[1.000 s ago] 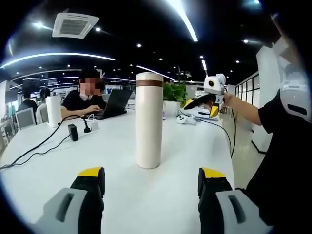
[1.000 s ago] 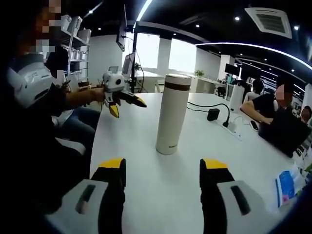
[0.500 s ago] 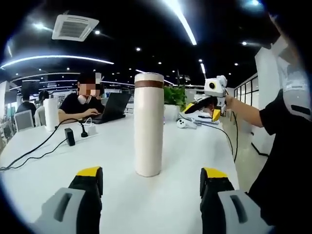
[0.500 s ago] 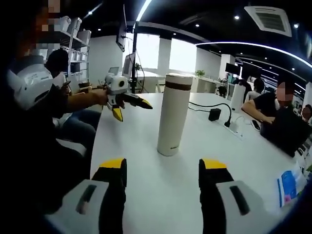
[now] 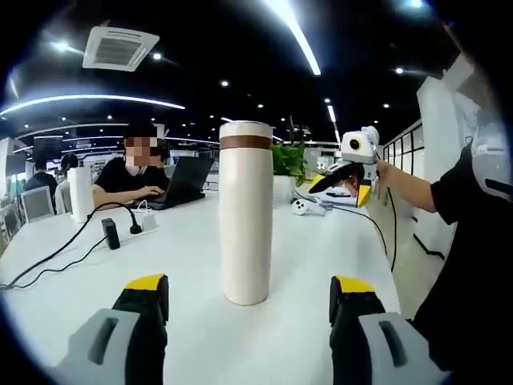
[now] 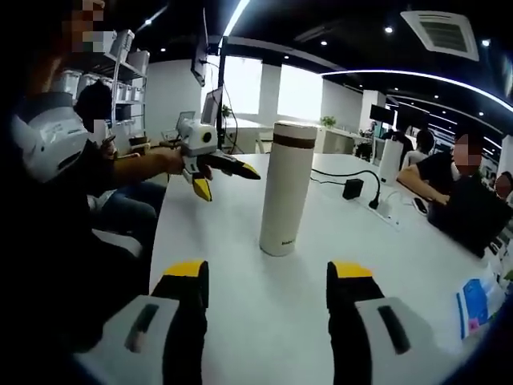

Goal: Grasp the water cup twist off the cup lid place the cup lid on the table

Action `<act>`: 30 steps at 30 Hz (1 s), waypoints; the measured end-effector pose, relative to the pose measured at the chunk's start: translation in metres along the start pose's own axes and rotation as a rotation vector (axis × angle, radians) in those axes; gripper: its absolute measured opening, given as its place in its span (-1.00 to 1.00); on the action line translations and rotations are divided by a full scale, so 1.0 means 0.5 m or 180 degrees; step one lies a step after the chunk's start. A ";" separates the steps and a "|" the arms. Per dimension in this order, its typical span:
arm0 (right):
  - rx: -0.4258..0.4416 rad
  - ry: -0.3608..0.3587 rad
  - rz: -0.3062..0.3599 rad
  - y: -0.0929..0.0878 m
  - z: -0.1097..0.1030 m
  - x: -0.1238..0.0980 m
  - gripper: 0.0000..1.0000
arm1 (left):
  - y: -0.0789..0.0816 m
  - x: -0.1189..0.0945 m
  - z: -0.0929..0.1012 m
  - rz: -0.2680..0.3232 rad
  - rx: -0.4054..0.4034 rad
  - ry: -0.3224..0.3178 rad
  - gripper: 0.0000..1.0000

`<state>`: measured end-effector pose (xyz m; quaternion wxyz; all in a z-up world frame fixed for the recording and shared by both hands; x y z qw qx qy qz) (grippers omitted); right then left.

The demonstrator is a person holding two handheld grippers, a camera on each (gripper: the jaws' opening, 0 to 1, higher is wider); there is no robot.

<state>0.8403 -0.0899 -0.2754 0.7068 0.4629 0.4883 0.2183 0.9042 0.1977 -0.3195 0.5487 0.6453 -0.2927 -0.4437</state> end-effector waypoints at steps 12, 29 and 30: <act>0.0081 -0.0002 0.0007 -0.008 0.004 0.015 0.22 | -0.017 0.041 -0.009 0.0015 -0.0001 -0.0052 0.63; 0.0147 -0.0026 0.0058 -0.018 0.017 0.015 0.19 | -0.021 0.059 -0.019 0.0116 -0.0016 -0.0003 0.54; 0.0153 -0.0026 0.0063 -0.018 0.017 0.015 0.19 | -0.021 0.060 -0.020 0.0131 -0.0012 -0.0002 0.54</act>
Point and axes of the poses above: the point that each gripper's makers call its tool centre point, and the gripper's own axes: x roughly forward along the fingers, z roughly to its right, y roughly out of its top, the point moved 6 cm from there along -x, roughly backward along the fingers, and after that the axes turned 4 degrees about -z, right-handed, at the moved point
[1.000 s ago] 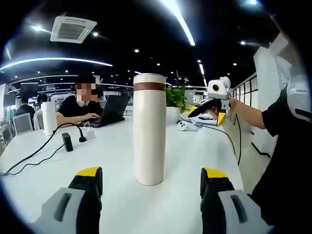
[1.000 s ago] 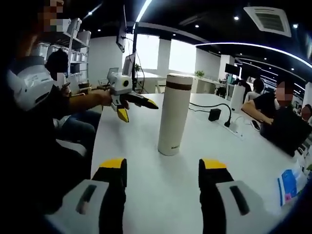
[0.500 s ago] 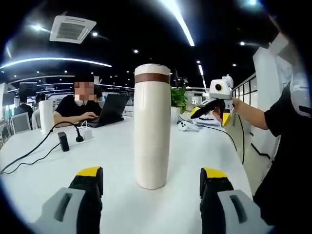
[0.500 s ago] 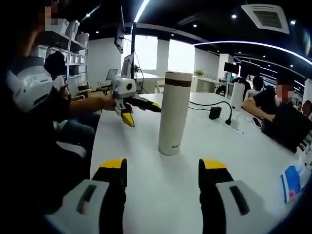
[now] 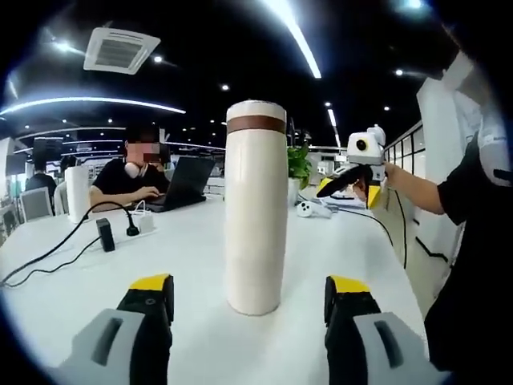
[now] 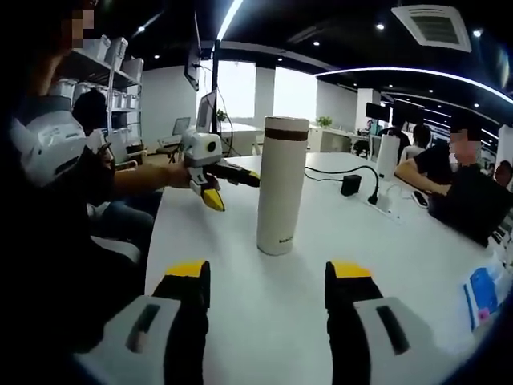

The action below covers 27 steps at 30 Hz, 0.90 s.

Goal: Grasp the water cup twist off the cup lid place the cup lid on the table

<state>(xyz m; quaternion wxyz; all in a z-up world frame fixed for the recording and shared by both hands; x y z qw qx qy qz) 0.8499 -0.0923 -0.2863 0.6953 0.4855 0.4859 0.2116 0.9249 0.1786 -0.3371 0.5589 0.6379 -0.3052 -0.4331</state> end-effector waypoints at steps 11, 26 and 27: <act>0.0018 -0.0020 0.0002 -0.004 0.004 0.000 0.19 | -0.019 0.006 -0.012 0.0033 -0.0051 0.0082 0.51; 0.0044 -0.0047 0.0028 -0.013 0.007 0.002 0.18 | -0.019 0.024 -0.014 0.0115 -0.0040 0.0076 0.49; 0.0049 -0.0047 0.0029 -0.014 0.008 0.002 0.18 | -0.021 0.028 -0.014 0.0113 -0.0022 0.0079 0.49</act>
Point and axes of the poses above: the point that each gripper's makers call its tool centre point, and the gripper's own axes: x roughly forward along the fingers, z roughly to its right, y roughly out of its top, the point moved 6 cm from there along -x, roughly backward along the fingers, and after that the axes turned 4 degrees about -z, right-handed, at the moved point
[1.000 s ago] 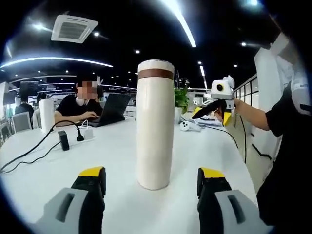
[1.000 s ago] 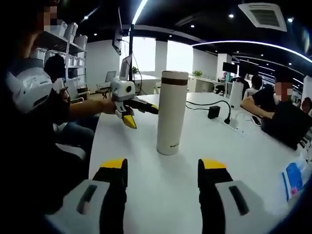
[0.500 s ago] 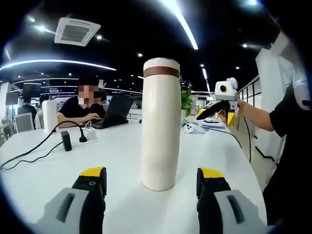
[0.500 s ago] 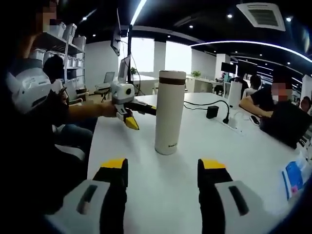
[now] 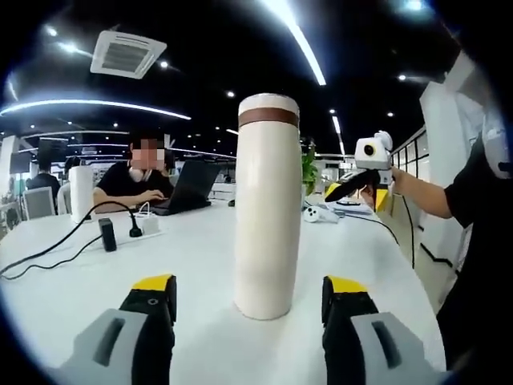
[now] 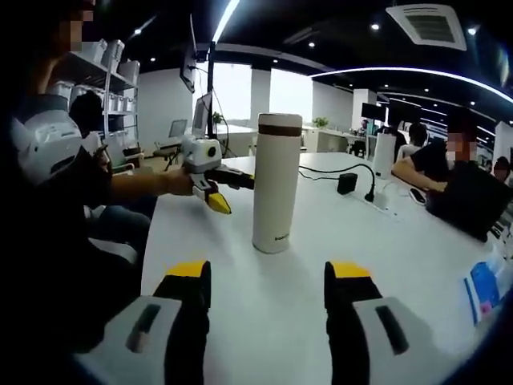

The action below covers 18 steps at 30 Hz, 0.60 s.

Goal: Grasp the water cup twist off the cup lid place the cup lid on the table

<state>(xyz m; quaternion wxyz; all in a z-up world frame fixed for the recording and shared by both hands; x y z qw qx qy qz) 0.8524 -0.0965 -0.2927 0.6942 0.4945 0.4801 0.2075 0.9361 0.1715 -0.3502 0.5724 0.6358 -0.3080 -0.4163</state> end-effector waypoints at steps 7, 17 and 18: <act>0.0020 0.0003 0.0024 -0.002 0.001 0.004 0.18 | -0.003 0.017 0.002 -0.0012 0.0022 -0.0027 0.48; 0.0043 0.0002 0.0062 -0.001 -0.002 0.010 0.17 | -0.010 0.033 0.001 -0.0045 0.0151 -0.0024 0.48; 0.0044 0.0004 0.0060 -0.001 -0.002 0.011 0.17 | -0.009 0.034 0.001 -0.0043 0.0151 -0.0038 0.48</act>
Point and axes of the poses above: the point that each gripper's makers call its tool centre point, and the gripper's own axes: x roughly forward along the fingers, z roughly to its right, y roughly out of its top, the point moved 6 cm from there along -x, roughly backward along the fingers, and after that the axes turned 4 degrees about -z, right-handed, at the moved point
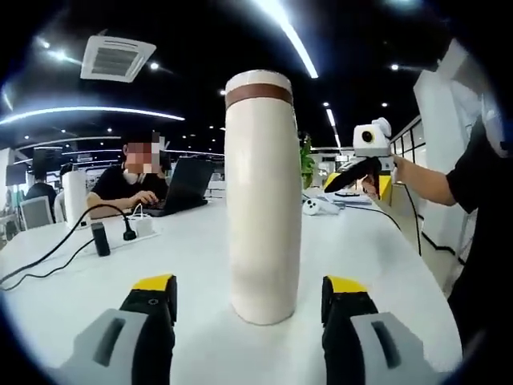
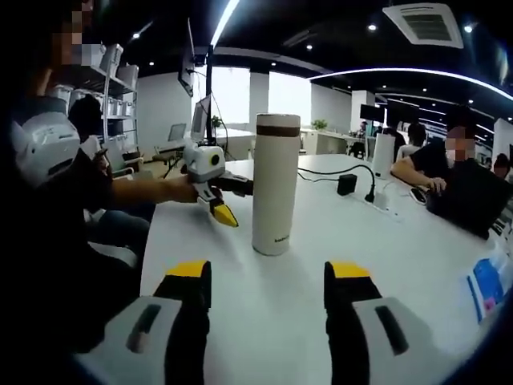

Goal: Grasp the water cup twist off the cup lid place the cup lid on the table

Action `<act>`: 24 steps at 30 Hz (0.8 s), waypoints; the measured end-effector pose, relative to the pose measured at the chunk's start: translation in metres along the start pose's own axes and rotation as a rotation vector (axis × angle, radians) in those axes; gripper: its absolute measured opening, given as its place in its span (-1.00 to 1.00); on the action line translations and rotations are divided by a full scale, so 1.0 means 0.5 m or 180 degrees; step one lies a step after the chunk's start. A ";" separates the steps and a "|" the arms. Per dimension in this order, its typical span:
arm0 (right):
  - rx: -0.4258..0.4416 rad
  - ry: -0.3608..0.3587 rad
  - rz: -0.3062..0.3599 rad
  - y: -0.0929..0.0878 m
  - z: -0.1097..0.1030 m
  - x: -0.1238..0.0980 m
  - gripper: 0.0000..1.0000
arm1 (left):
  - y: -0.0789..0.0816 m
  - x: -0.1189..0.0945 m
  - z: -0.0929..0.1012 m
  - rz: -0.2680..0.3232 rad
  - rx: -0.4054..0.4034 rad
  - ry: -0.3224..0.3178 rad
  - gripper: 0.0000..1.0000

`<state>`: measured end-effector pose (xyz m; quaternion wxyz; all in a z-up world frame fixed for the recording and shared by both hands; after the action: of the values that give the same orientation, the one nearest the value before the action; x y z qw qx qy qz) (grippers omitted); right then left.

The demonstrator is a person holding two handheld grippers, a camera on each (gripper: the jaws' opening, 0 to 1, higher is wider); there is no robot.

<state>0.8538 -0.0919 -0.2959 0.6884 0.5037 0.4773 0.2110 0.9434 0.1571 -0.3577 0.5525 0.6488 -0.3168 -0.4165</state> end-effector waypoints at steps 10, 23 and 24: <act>0.0044 0.0032 0.0042 -0.007 -0.002 0.007 0.16 | 0.002 0.018 0.020 -0.0002 0.0019 -0.0071 0.44; 0.0122 0.0041 0.0025 -0.022 0.002 0.008 0.14 | -0.010 0.039 0.040 0.0004 -0.0049 -0.0150 0.41; 0.0124 0.0043 0.0024 -0.023 0.002 0.008 0.14 | -0.012 0.041 0.042 0.0001 -0.0053 -0.0158 0.41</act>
<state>0.8545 -0.0938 -0.3079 0.6745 0.5174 0.4840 0.2076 0.9338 0.1310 -0.3683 0.5499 0.6336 -0.3269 -0.4350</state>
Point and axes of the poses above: the point that each gripper's makers call its tool centre point, and the gripper's own axes: x roughly forward along the fingers, z roughly to its right, y roughly out of its top, the point moved 6 cm from there along -x, roughly backward along the fingers, and after that the axes turned 4 degrees about -z, right-handed, at the moved point
